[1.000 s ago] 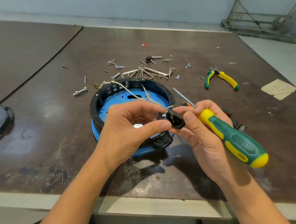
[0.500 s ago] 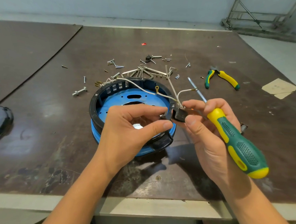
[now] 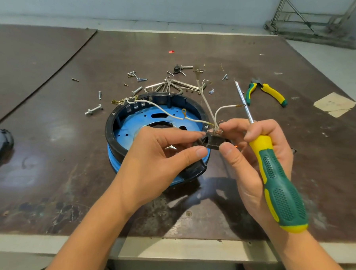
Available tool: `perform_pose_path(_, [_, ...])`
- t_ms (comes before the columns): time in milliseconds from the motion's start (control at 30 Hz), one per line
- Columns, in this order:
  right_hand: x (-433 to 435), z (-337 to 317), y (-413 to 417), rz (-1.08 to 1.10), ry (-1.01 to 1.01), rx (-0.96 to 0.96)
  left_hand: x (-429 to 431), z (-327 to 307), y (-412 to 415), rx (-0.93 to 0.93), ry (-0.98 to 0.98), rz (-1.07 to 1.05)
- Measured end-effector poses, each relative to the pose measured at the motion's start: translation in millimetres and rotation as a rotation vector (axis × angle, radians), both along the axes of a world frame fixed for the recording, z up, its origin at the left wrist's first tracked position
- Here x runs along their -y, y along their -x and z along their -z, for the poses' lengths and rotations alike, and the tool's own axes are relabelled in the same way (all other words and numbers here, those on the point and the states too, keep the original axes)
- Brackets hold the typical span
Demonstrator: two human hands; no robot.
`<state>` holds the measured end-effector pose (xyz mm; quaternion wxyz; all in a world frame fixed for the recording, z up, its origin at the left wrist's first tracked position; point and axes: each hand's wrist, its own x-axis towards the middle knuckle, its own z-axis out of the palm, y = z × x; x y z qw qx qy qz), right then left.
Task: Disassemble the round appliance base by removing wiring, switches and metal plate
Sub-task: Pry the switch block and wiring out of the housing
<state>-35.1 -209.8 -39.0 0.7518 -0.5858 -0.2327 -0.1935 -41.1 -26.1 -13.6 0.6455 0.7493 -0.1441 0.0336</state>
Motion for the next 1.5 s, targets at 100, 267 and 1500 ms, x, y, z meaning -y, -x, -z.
perform_pose_path(100, [-0.1,-1.0,-0.1,0.013,-0.001,0.003,-1.9,-5.4,1.5,-0.011,-0.037,0.068])
perform_pose_path(267, [-0.8,-0.3,0.7,0.040,0.008,0.034,-1.8,-9.6,3.7,-0.001,-0.063,0.102])
perform_pose_path(1500, [0.7,5.2,4.0,-0.007,0.099,0.059,-10.1,-11.6,2.0,0.322,-0.414,-0.146])
